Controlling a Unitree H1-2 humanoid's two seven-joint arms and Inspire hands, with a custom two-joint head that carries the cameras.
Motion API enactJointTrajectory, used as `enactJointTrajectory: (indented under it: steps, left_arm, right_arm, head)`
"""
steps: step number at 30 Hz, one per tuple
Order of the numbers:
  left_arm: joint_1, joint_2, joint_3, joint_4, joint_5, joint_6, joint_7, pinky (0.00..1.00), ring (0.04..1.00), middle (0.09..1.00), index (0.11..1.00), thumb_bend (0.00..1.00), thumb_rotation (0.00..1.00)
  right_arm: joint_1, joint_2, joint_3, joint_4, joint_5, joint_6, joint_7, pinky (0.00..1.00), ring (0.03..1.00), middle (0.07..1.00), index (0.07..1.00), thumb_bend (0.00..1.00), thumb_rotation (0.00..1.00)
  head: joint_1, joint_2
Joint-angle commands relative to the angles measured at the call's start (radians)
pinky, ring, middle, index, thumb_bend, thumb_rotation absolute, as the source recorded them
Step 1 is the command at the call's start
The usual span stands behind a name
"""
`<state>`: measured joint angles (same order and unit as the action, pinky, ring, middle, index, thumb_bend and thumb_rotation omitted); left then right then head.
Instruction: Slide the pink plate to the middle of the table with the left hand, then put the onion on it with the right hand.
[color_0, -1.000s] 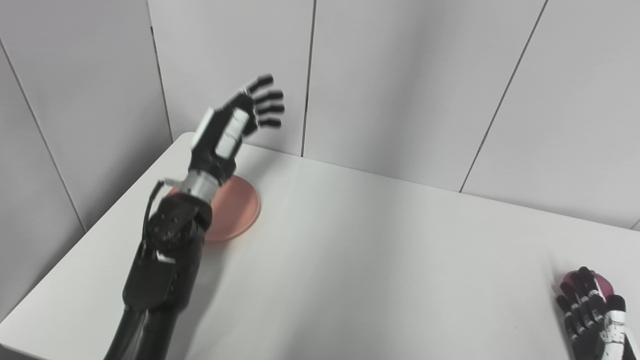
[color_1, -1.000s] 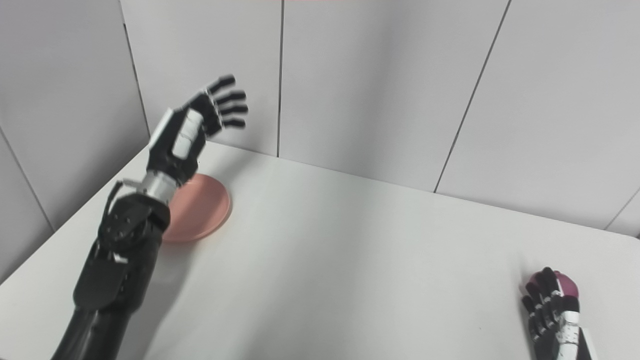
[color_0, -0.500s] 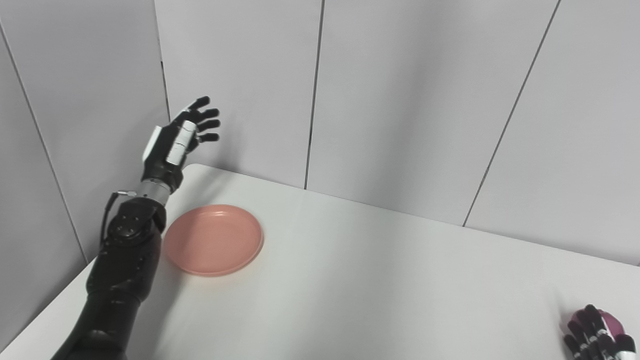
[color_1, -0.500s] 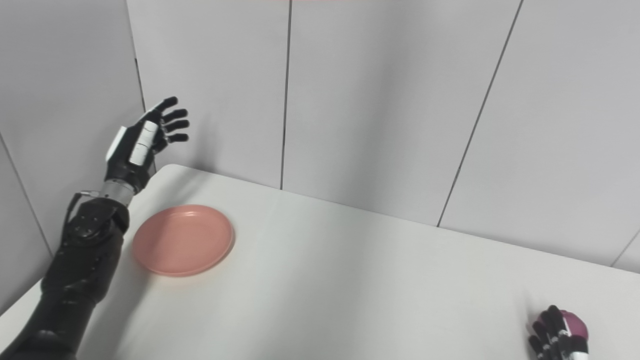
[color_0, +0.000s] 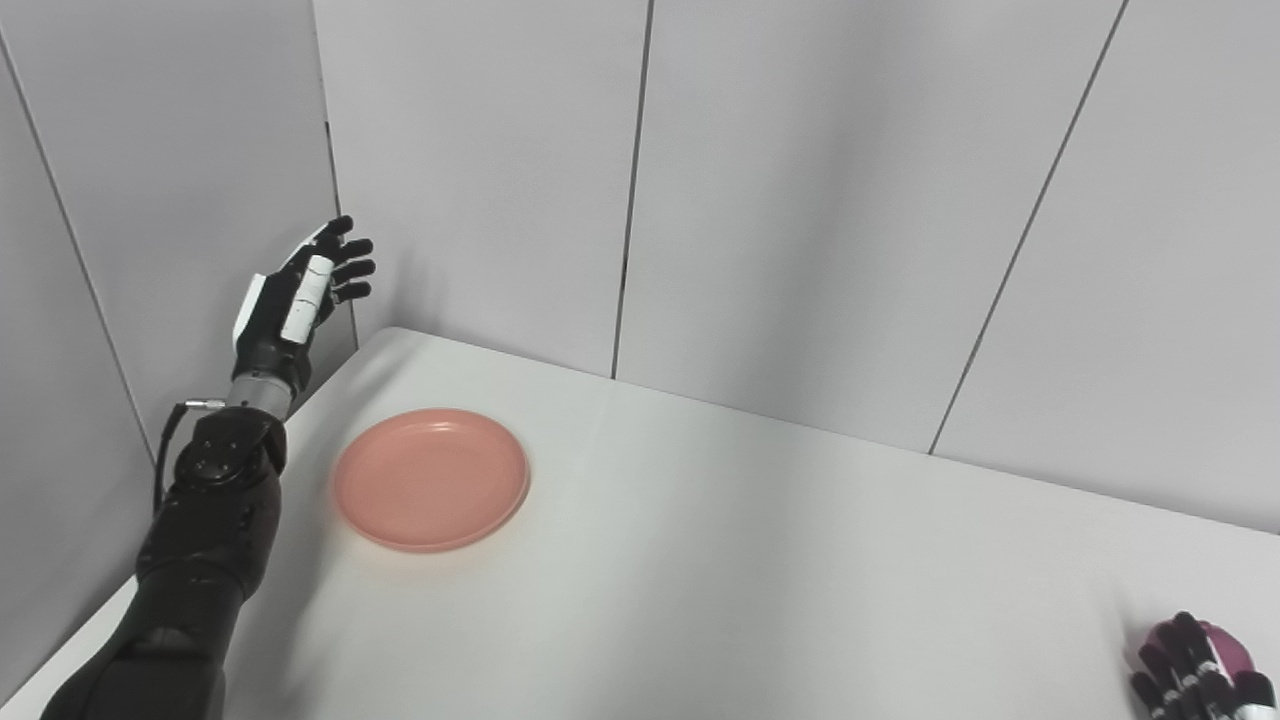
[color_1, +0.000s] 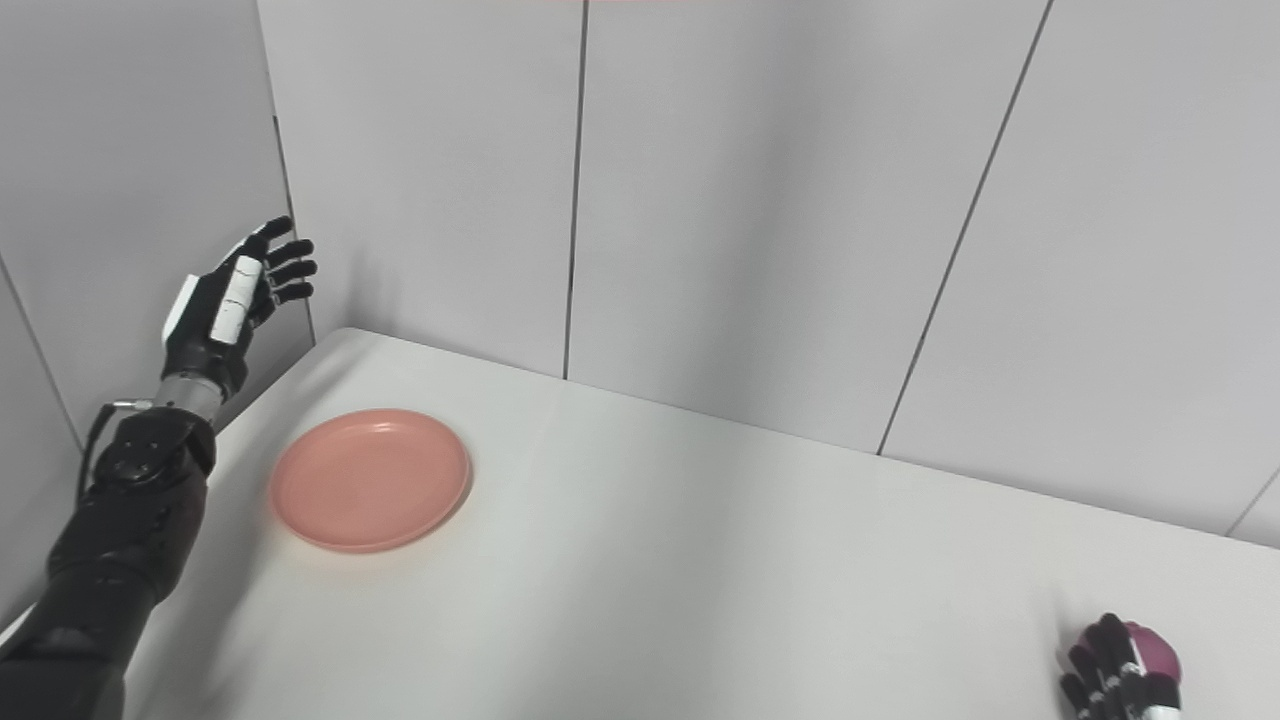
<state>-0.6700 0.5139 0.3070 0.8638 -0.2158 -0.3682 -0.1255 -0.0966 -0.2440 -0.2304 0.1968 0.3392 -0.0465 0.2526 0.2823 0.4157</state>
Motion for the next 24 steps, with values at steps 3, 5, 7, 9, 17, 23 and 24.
enactJointTrajectory:
  steps: [3,5,7,9,17,23,24]
  left_arm:
    - [-0.043,0.005,0.021,-0.005,-0.027,-0.034,0.013,0.76,0.811,0.823,0.855,0.86,0.85]
    - [-0.03,0.001,0.016,0.0,-0.019,-0.035,0.015,0.75,0.818,0.833,0.87,0.86,0.87]
    - [-0.02,-0.003,0.01,0.006,-0.013,-0.035,0.022,0.75,0.825,0.841,0.878,0.85,0.88]
    - [-0.012,-0.01,0.009,0.011,-0.014,-0.033,0.03,0.74,0.82,0.833,0.866,0.87,0.87]
    - [0.018,-0.028,0.011,0.052,-0.028,-0.055,0.016,0.73,0.828,0.845,0.855,0.87,0.85]
    - [0.027,-0.03,0.021,0.1,-0.053,-0.057,-0.013,0.71,0.814,0.825,0.829,0.91,0.84]
    - [0.031,-0.031,0.022,0.105,-0.054,-0.055,-0.009,0.72,0.81,0.817,0.815,0.92,0.83]
  right_arm:
    - [0.112,0.06,0.014,0.082,0.01,-0.003,0.003,1.0,0.973,0.977,0.968,0.81,0.99]
    - [0.114,0.062,0.014,0.072,0.012,0.005,-0.002,1.0,0.96,0.969,0.954,0.82,0.98]
    - [0.116,0.064,0.013,0.067,0.013,0.01,-0.005,0.99,0.957,0.967,0.952,0.83,0.98]
    - [0.118,0.065,0.011,0.06,0.016,0.015,-0.008,0.97,0.943,0.953,0.937,0.83,0.97]
    - [0.123,0.064,0.009,0.043,0.022,0.022,-0.014,0.89,0.906,0.921,0.897,0.87,0.92]
    - [0.124,0.064,0.005,0.033,0.025,0.036,-0.025,0.89,0.898,0.909,0.885,0.88,0.91]
    - [0.126,0.064,0.006,0.029,0.024,0.038,-0.027,0.89,0.906,0.916,0.892,0.87,0.91]
  head:
    - [-0.002,0.009]
    - [-0.003,0.012]
    - [-0.004,0.014]
    - [-0.005,0.019]
    - [-0.003,0.027]
    - [-0.002,0.032]
    - [-0.001,0.034]
